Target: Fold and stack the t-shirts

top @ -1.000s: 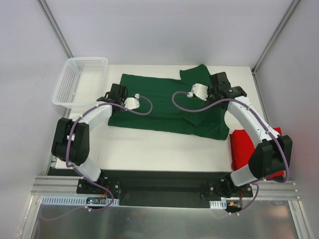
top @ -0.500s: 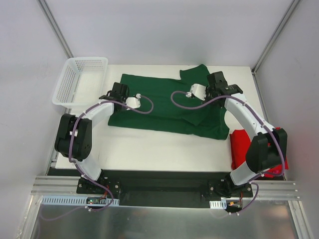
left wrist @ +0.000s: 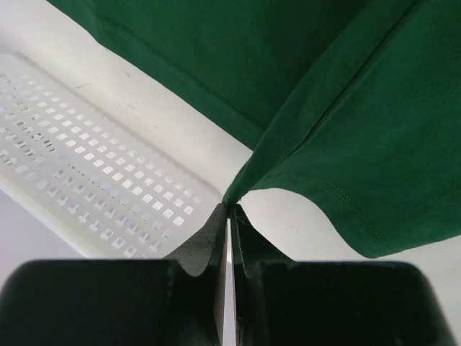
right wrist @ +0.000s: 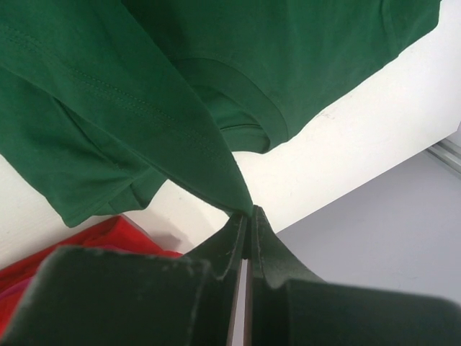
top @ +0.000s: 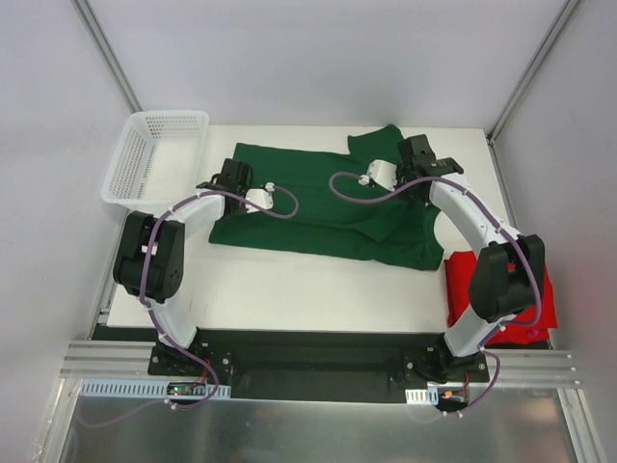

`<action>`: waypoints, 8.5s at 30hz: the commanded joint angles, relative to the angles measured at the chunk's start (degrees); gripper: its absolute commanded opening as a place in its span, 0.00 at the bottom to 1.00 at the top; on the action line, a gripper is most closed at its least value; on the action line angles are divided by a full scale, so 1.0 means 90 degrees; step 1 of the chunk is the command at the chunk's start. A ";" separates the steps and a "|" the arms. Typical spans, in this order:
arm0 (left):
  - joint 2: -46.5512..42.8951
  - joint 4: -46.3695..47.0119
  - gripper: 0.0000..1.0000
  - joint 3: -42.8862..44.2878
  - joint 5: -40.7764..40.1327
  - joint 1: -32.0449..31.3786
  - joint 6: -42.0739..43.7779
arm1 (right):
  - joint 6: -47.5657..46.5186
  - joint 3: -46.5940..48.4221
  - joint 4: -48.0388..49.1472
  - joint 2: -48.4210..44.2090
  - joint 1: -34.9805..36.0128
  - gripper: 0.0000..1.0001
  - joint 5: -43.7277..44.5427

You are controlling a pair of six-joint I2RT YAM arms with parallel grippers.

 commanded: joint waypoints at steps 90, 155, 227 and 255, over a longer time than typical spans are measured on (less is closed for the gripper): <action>-0.1348 -0.0040 0.99 -0.0559 0.0615 -0.0521 -0.1455 | 0.1696 -0.0971 0.0608 -0.0774 0.0295 0.65 -0.2523; -0.4258 -0.0987 0.99 -0.1858 0.3029 0.1413 -0.3048 | 0.1676 -0.0013 0.2929 0.1444 0.1144 0.96 -0.0543; 0.0058 0.0166 0.99 -0.0256 0.1232 0.0954 -0.2735 | 0.1295 -0.3677 0.2170 -0.0412 -0.1717 0.96 -0.0844; -0.0989 -0.0196 0.99 0.0163 0.1730 0.0739 -0.3067 | 0.1959 -0.2095 0.0948 -0.0725 -0.1707 0.96 -0.2611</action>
